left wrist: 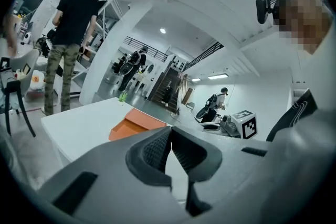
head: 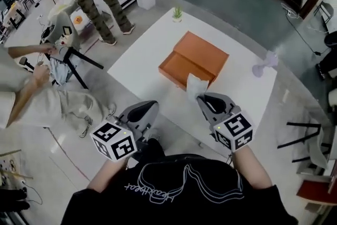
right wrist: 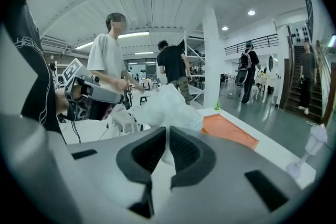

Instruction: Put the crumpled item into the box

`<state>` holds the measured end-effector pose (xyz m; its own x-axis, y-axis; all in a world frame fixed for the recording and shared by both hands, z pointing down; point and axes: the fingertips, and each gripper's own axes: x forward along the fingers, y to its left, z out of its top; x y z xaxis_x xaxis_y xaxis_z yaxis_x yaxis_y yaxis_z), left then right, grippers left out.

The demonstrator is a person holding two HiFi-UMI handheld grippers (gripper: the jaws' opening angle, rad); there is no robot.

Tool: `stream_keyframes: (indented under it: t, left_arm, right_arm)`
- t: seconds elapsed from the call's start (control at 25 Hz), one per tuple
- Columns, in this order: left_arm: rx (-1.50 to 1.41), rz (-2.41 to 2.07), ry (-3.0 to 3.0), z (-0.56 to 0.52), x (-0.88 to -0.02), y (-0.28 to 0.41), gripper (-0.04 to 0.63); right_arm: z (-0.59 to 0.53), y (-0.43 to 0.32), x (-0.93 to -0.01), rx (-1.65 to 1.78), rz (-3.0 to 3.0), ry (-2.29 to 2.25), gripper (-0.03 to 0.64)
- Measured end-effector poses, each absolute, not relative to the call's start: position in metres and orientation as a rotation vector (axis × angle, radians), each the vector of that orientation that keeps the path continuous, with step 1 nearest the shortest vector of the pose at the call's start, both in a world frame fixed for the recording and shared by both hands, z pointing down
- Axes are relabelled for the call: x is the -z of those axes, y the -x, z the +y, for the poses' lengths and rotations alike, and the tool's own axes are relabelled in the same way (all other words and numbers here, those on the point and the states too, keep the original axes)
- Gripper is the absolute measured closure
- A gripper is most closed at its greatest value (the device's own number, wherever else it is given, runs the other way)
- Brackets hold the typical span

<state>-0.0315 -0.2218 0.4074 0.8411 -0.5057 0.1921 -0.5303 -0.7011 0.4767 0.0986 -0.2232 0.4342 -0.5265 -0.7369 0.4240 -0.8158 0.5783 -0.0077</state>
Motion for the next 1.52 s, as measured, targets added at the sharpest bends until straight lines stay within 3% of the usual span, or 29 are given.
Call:
stream_keyframes:
  t: [0.56,1.52]
  left_arm:
    - [-0.167,-0.502,-2.509,-0.329,-0.432,0.036,0.589]
    - [-0.212,-0.397,-2.542,-0.412,-0.44,0.074,0.589]
  right_arm:
    - [-0.329,-0.096,-0.51,-0.361,-2.031,-1.295,0.591]
    - [-0.371,-0.121,-0.617,-0.496,-1.545,-1.1,0.585]
